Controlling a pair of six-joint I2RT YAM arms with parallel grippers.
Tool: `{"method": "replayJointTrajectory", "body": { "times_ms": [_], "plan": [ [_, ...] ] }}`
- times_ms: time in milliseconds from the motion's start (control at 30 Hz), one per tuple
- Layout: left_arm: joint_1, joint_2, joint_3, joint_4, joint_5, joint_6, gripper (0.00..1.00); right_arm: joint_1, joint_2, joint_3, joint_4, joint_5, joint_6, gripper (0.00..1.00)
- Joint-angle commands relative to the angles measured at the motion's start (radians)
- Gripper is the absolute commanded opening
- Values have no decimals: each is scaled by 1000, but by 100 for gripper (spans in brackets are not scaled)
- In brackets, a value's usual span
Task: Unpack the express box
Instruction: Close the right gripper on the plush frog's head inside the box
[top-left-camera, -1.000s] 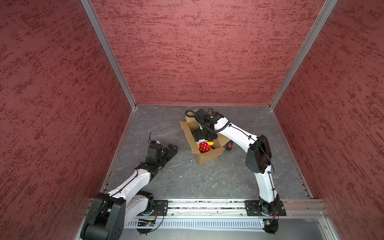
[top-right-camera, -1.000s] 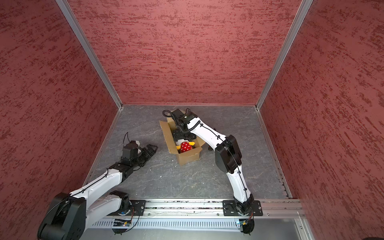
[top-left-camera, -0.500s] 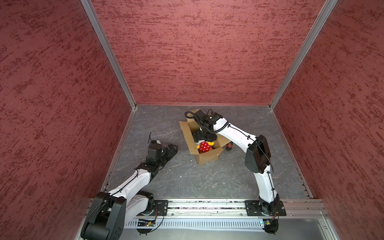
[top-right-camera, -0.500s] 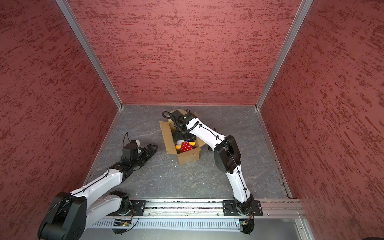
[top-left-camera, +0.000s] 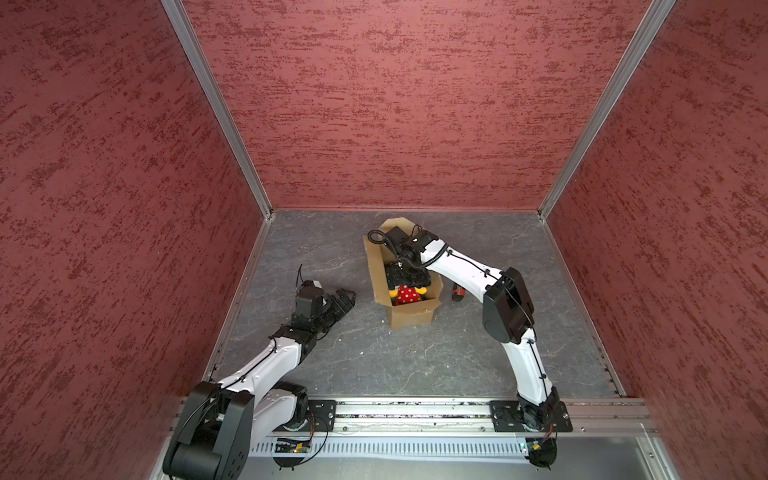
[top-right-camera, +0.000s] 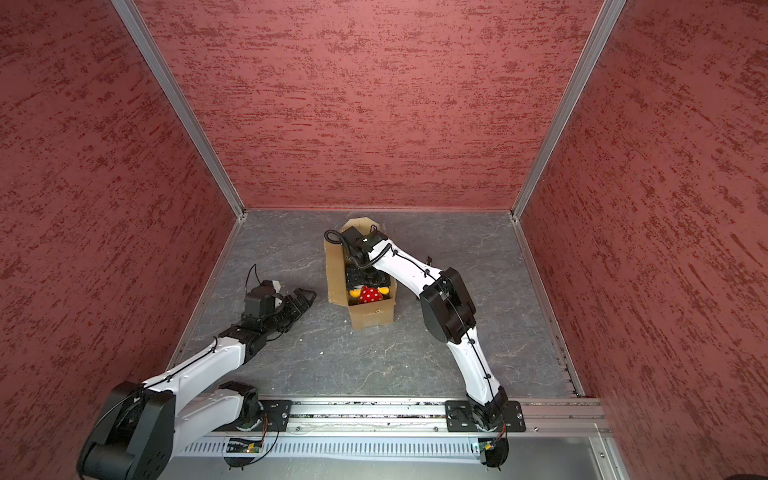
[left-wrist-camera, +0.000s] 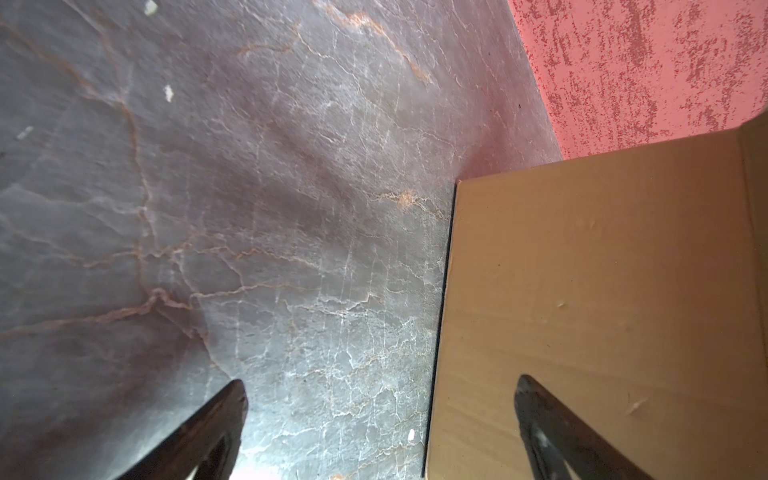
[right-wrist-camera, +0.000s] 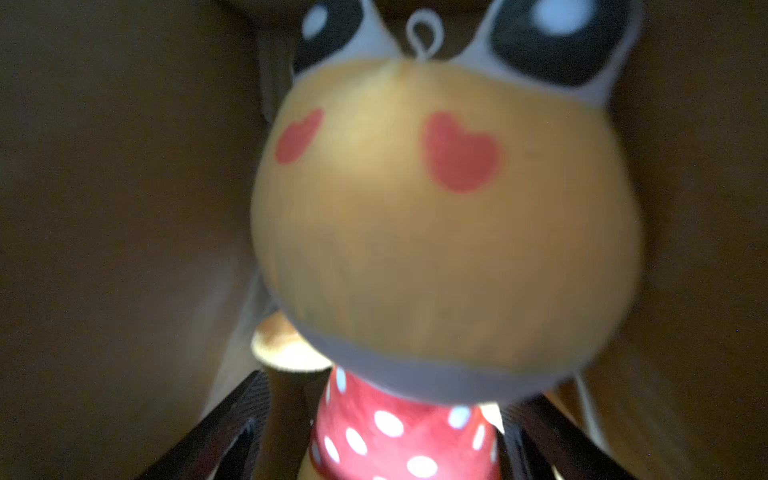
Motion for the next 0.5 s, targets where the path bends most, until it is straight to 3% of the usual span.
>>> {"method": "replayJointTrajectory", "body": {
  "times_ms": [0,467],
  "plan": [
    [8,-4,-7,15,11,25,100,6,23,-22,18,-14,26,88],
    [10,-32,-12,-9,9,29,100,6,78,-27,40,-33,31,88]
  ]
}}
